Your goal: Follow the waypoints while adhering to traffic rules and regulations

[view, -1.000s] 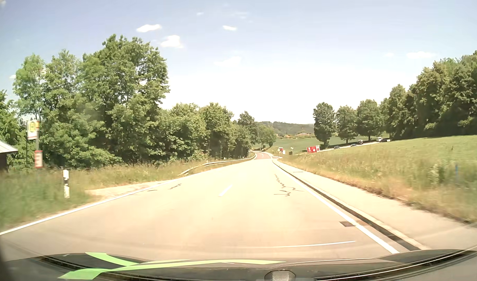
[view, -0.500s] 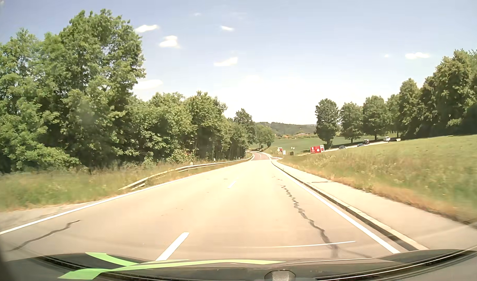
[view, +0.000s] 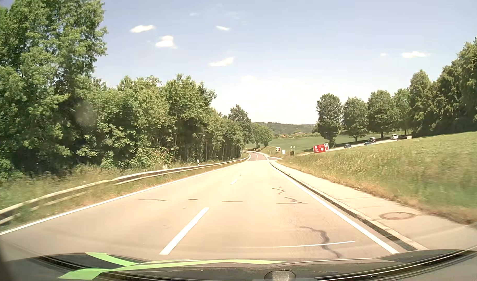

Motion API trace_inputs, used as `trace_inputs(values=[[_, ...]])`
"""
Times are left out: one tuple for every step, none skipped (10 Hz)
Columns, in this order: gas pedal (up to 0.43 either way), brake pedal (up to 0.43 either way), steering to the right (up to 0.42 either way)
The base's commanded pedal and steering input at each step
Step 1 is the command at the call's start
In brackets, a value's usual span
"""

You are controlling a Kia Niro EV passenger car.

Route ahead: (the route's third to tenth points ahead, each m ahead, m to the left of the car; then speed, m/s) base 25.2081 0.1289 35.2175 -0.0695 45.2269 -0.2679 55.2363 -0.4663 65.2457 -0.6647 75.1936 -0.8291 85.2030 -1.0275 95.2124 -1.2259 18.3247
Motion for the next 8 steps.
trace_inputs(values=[[0.0,0.0,0.006],[0.0,0.0,0.006],[0.0,0.0,0.004],[0.0,0.0,0.003],[0.0,0.0,0.001],[0.0,0.0,0.0],[0.02,0.0,0.001],[0.028,0.0,0.001]])
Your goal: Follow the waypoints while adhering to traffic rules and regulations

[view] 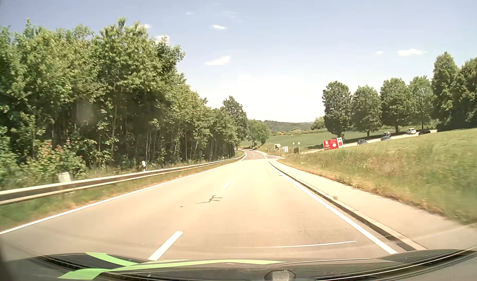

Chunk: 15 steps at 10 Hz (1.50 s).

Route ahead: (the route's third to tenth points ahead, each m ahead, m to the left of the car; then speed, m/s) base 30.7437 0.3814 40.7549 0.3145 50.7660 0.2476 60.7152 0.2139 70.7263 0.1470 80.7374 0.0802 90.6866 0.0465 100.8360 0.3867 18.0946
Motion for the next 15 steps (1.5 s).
trace_inputs(values=[[0.039,0.0,0.001],[0.047,0.0,0.001],[0.059,0.0,0.001],[0.059,0.0,0.001],[0.059,0.0,0.0],[0.059,0.0,-0.001],[0.059,0.0,-0.003],[0.067,0.0,-0.003],[0.067,0.0,-0.003],[0.079,0.0,-0.003],[0.079,0.0,-0.003],[0.079,0.0,-0.003],[0.079,0.0,-0.003],[0.079,0.0,-0.003],[0.087,0.0,-0.003]])
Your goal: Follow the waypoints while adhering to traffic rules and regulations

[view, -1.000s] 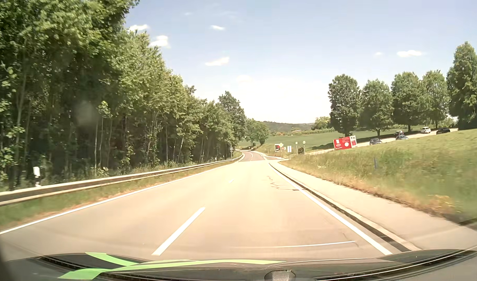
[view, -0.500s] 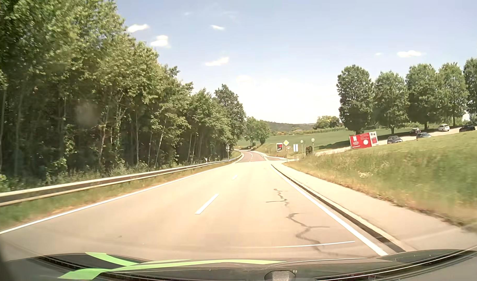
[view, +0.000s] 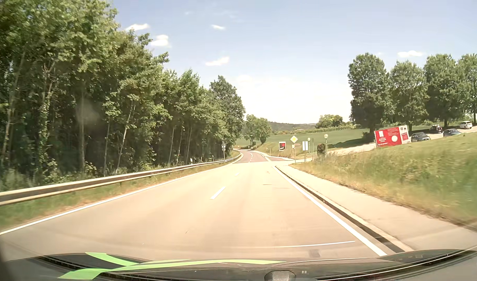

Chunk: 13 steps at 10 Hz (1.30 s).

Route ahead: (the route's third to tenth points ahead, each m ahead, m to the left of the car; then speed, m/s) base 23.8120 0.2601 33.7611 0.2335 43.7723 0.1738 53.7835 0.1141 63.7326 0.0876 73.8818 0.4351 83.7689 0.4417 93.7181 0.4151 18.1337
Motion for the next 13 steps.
trace_inputs(values=[[0.087,0.0,-0.003],[0.087,0.0,-0.003],[0.098,0.0,-0.003],[0.098,0.0,-0.003],[0.098,0.0,-0.003],[0.098,0.0,-0.003],[0.047,0.0,-0.003],[0.039,0.0,-0.003],[0.039,0.0,-0.003],[0.059,0.0,-0.003],[0.087,0.0,-0.003],[0.118,0.0,-0.003],[0.13,0.0,-0.001]])
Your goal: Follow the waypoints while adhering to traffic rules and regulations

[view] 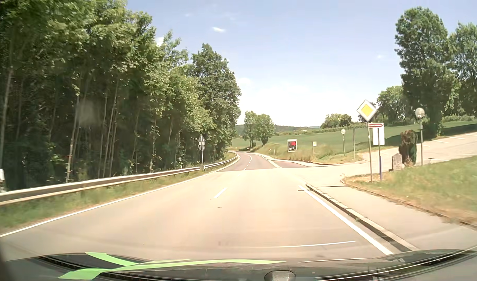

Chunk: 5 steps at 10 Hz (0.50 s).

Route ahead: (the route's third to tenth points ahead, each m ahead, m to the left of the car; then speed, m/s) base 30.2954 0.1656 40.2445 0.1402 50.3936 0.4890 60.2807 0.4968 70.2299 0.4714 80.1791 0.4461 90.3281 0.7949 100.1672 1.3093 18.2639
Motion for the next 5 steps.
trace_inputs(values=[[0.13,0.0,0.002],[0.138,0.0,0.005],[0.138,0.0,0.006],[0.138,0.0,0.005],[0.047,0.0,0.005]])
